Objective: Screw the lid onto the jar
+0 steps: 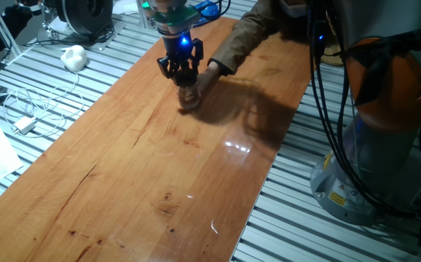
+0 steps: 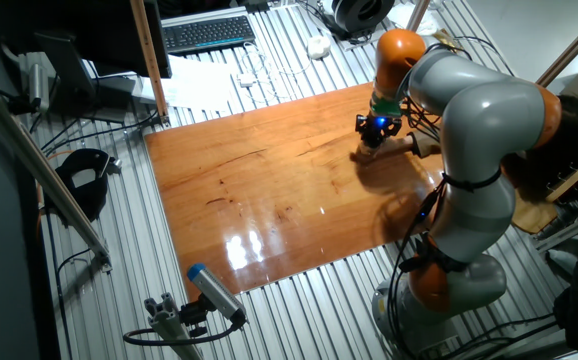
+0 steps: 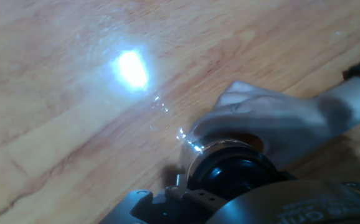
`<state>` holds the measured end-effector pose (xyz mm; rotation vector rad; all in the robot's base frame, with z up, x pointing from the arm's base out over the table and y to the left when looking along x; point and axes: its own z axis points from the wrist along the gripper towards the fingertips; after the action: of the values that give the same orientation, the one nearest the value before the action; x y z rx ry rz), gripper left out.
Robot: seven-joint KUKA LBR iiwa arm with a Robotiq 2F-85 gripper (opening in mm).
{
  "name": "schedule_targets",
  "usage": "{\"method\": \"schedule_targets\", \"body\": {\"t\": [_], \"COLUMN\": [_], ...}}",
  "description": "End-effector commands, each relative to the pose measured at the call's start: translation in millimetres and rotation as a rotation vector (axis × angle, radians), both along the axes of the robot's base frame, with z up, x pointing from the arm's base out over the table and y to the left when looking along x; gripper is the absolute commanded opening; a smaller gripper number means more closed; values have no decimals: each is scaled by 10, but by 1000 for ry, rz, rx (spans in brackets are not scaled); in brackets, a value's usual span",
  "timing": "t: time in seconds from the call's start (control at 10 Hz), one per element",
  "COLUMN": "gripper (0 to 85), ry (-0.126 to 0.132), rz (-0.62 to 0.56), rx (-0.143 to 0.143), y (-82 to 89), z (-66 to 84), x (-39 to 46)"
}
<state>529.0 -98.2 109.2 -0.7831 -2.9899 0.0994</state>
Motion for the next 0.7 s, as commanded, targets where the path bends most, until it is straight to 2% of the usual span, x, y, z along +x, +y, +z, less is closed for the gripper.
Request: {"method": "schedule_targets", "body": {"t": [0.0,0.2,0.3,0.4,0.6], "gripper": [0,0,0,170,170], "ry": [0,25,30,30,30], "rz": [-6,13,15,15,11], "rx": [-1,17,20,20,17], "y": [-2,-12,-11,-9,-4], "z": [1,7,9,10,12], "x": [-1,2,2,4,9]}}
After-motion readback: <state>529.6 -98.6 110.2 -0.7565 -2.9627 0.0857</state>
